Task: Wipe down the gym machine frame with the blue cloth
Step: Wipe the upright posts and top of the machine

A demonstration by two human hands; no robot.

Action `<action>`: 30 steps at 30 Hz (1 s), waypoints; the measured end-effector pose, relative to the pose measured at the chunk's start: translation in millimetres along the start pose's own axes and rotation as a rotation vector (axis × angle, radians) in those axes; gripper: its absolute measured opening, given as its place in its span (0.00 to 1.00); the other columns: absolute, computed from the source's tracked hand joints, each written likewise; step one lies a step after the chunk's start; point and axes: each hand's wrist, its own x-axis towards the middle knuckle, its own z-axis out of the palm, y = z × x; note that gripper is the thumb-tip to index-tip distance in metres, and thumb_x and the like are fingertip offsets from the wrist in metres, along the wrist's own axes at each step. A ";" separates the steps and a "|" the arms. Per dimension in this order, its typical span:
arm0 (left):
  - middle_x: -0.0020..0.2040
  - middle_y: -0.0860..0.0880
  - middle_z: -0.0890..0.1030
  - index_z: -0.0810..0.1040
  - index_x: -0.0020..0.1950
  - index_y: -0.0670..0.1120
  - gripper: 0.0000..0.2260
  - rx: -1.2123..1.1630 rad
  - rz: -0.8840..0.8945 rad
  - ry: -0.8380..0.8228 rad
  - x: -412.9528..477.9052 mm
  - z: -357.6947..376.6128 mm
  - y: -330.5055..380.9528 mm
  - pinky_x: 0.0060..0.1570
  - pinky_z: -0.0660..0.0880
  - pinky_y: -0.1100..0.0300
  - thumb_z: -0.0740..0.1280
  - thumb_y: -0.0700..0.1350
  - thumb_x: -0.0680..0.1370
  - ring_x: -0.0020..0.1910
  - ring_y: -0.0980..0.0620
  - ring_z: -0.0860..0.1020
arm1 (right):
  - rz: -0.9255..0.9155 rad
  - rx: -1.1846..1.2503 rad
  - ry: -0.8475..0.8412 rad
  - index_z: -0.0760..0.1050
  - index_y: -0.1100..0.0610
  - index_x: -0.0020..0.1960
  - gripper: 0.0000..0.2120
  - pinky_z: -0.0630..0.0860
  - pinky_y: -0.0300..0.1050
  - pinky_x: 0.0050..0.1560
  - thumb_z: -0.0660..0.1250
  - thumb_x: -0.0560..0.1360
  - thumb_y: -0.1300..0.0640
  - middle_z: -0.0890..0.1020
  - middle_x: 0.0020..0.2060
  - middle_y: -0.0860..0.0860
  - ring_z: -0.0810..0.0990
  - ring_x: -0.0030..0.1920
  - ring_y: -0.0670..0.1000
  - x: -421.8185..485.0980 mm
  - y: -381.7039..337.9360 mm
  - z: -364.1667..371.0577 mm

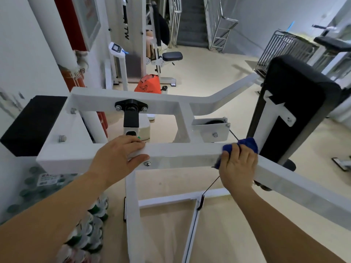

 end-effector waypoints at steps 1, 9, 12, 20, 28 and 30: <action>0.64 0.56 0.80 0.82 0.64 0.53 0.24 0.015 0.007 0.004 0.2 0.4 -0.3 0.57 0.78 0.54 0.62 0.66 0.78 0.61 0.53 0.78 | -0.008 0.019 0.002 0.70 0.60 0.69 0.25 0.60 0.65 0.74 0.49 0.83 0.45 0.73 0.66 0.60 0.68 0.68 0.64 -3.5 -14.1 3.6; 0.66 0.56 0.77 0.80 0.67 0.52 0.22 -0.042 -0.040 -0.077 4.2 -11.8 8.0 0.65 0.73 0.53 0.67 0.63 0.78 0.65 0.54 0.74 | -0.282 0.184 -0.018 0.73 0.58 0.68 0.24 0.63 0.62 0.73 0.49 0.83 0.45 0.75 0.64 0.56 0.69 0.66 0.61 -48.3 -138.6 3.1; 0.69 0.55 0.76 0.79 0.69 0.51 0.20 -0.156 -0.071 -0.100 -3.8 -23.1 6.6 0.71 0.69 0.53 0.69 0.56 0.79 0.68 0.55 0.71 | -0.389 0.206 -0.015 0.73 0.58 0.68 0.23 0.65 0.61 0.72 0.51 0.83 0.46 0.76 0.63 0.55 0.71 0.65 0.61 -67.7 -177.9 1.3; 0.57 0.50 0.80 0.82 0.61 0.44 0.13 -0.170 -0.230 0.360 -118.6 -59.8 -34.0 0.58 0.74 0.61 0.71 0.36 0.77 0.56 0.52 0.77 | -0.606 0.358 -0.014 0.77 0.58 0.59 0.18 0.71 0.56 0.60 0.55 0.83 0.47 0.79 0.54 0.55 0.75 0.54 0.60 -109.7 -268.9 -14.3; 0.70 0.62 0.74 0.65 0.76 0.66 0.33 -0.962 -0.491 -0.078 -201.2 -30.5 -11.8 0.62 0.76 0.64 0.71 0.41 0.78 0.66 0.63 0.75 | -0.310 0.912 -0.652 0.65 0.44 0.58 0.07 0.78 0.49 0.48 0.53 0.85 0.44 0.79 0.48 0.46 0.79 0.46 0.45 -212.8 -252.1 -28.3; 0.60 0.58 0.82 0.74 0.72 0.60 0.26 -1.113 -0.608 -0.018 -208.6 -14.2 0.1 0.54 0.80 0.62 0.69 0.37 0.79 0.57 0.59 0.82 | -0.218 0.939 -0.742 0.64 0.43 0.54 0.08 0.79 0.50 0.47 0.52 0.84 0.40 0.80 0.48 0.47 0.81 0.46 0.47 -225.3 -238.0 -26.6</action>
